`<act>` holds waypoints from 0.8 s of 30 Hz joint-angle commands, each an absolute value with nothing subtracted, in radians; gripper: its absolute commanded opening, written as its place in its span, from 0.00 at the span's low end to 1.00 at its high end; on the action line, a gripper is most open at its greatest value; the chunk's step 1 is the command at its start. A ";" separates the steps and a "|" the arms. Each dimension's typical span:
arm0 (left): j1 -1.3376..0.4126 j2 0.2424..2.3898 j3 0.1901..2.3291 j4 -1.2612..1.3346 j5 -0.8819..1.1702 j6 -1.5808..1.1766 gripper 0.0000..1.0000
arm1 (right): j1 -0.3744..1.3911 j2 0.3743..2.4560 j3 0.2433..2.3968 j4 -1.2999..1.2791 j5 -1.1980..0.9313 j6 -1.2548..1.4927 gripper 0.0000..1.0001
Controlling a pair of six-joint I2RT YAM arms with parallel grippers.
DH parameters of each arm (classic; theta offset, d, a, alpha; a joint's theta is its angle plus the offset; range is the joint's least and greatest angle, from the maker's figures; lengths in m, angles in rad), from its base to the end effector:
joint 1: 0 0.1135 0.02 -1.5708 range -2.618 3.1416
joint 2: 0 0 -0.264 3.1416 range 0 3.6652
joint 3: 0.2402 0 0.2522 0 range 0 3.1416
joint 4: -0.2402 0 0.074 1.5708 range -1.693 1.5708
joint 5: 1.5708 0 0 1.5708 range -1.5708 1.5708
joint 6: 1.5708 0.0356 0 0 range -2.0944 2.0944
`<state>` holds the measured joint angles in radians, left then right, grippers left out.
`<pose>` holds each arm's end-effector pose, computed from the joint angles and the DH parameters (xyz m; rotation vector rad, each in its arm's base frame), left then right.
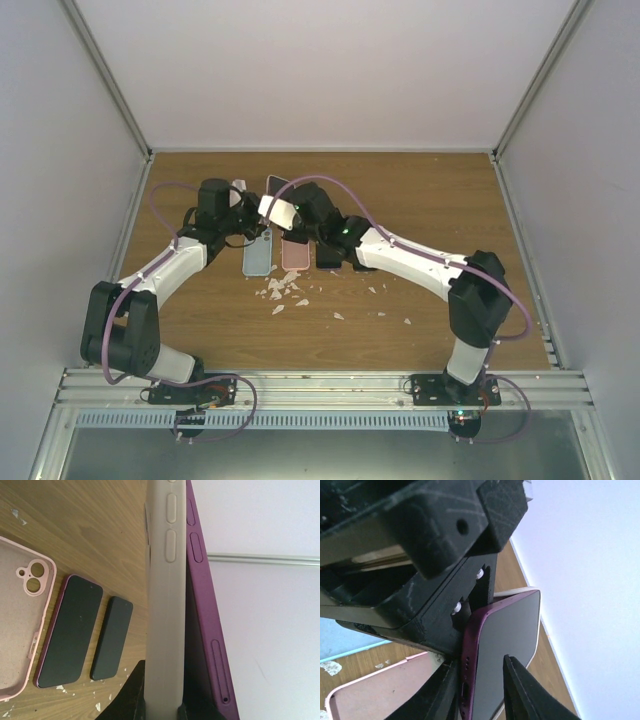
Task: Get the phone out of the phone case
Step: Remove the phone case from the phone.
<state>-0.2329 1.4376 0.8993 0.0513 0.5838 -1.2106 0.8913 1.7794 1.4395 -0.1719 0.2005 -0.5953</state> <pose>0.3046 -0.0924 0.2526 -0.7078 2.2104 -1.4236 0.2698 0.3227 0.2933 -1.3098 1.6049 -0.0273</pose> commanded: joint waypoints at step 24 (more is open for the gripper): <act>-0.307 1.404 0.906 0.163 0.794 -1.186 0.00 | 0.772 1.784 1.292 0.181 0.415 -0.720 0.17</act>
